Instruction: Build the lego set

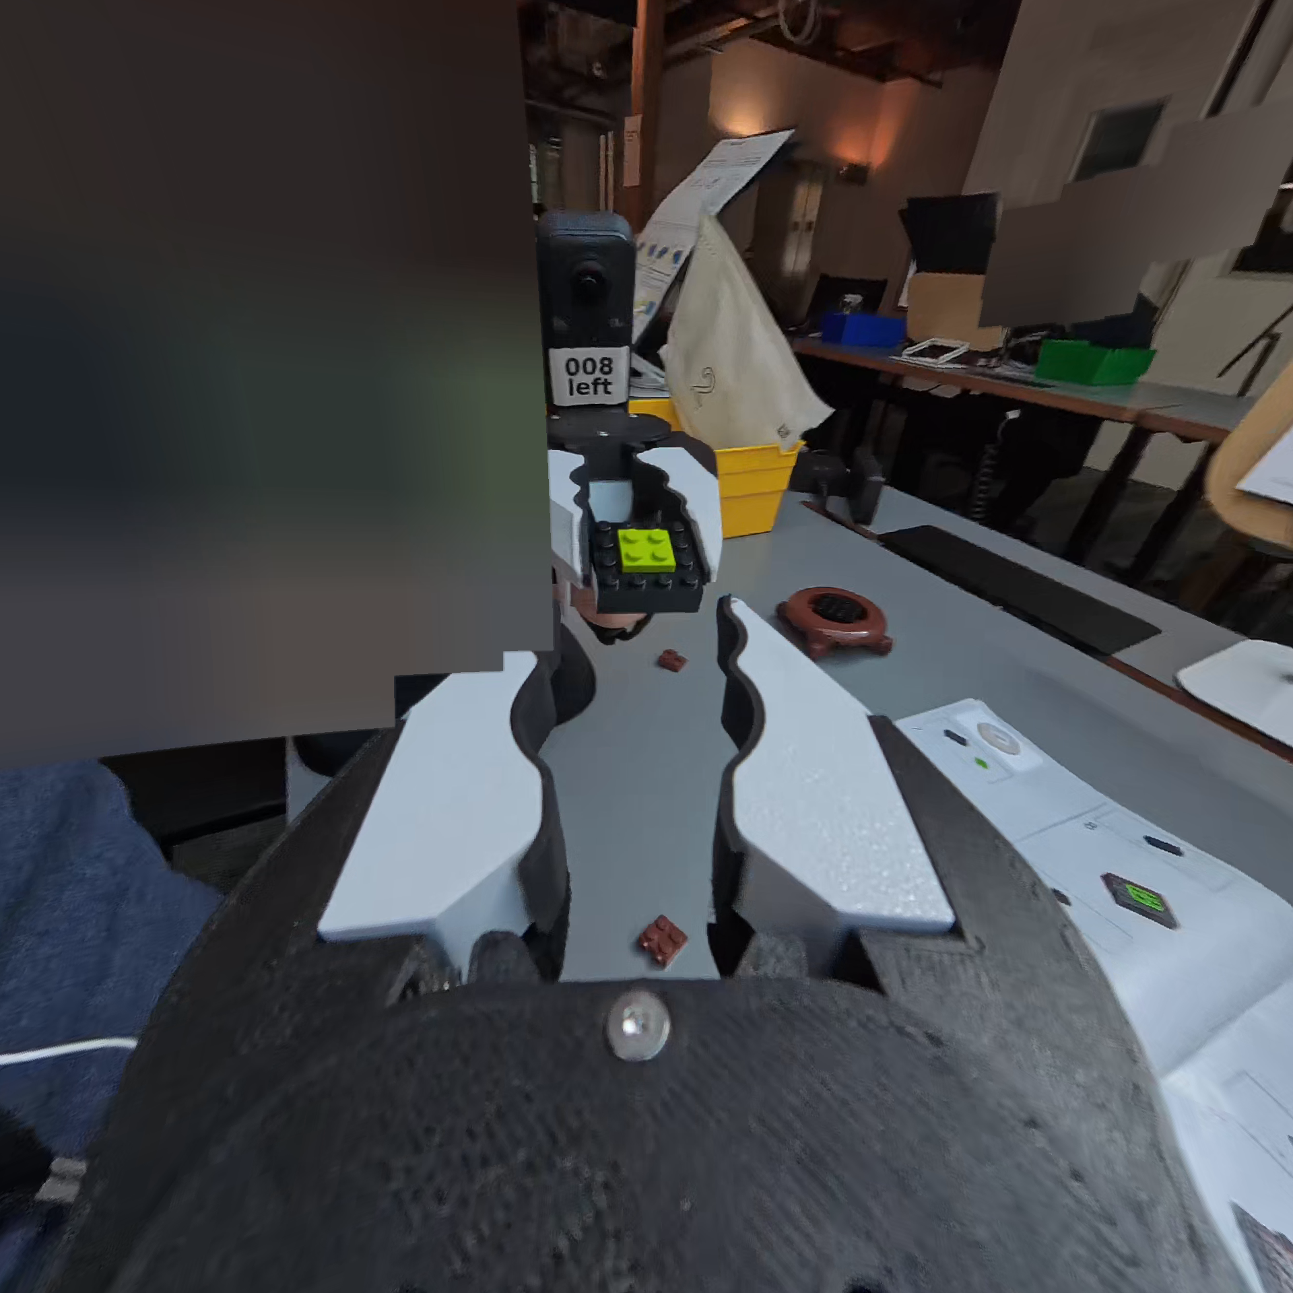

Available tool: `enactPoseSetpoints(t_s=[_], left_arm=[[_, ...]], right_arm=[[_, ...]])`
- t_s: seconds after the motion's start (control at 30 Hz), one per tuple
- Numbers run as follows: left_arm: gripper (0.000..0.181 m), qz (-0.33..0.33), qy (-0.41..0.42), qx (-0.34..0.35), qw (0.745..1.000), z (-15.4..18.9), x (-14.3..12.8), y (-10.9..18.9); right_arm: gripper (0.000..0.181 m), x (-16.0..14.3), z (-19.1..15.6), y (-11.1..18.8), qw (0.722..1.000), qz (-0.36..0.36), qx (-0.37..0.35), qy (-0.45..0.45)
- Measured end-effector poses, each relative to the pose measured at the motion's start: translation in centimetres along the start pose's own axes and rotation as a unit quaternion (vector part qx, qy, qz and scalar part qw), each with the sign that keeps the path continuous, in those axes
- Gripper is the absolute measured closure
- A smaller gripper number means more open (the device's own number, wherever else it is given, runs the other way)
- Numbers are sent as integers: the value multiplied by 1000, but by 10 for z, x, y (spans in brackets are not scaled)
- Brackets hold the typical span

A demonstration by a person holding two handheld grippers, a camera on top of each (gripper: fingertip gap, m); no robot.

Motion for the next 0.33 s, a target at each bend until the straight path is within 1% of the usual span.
enactPoseSetpoints(t_s=[0.03, 0.1, 0.2, 0.27, 0.33], left_arm=[[147, 2, -4, -1, 1000, 2, 1, -1], [147, 2, -18, -1, 1000, 4, 2, -2], [147, -5, -48, 8, 999, 9, 4, -4], [147, -1, -67, 12, 998, 13, 6, -4], [147, 2, -78, 15, 997, 15, 6, -6]], right_arm=[[138, 1, -1, -2, 998, 3, 46, -43], [139, -1, 6, -3, 980, 17, 86, -176], [143, -3, 16, 3, 928, 92, 124, -339], [144, -7, 16, 4, 890, 115, 162, -410], [144, -10, 9, 1, 855, 118, 204, -462]])
Point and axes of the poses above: each gripper's, where its closed fingertips meet, y back along the fingers, x out of its top, z = x × y across the jaws, the point moved 3 cm from there along y, back along the fingers, and after that the axes turned 11 degrees about x, right-handed, at the moved point
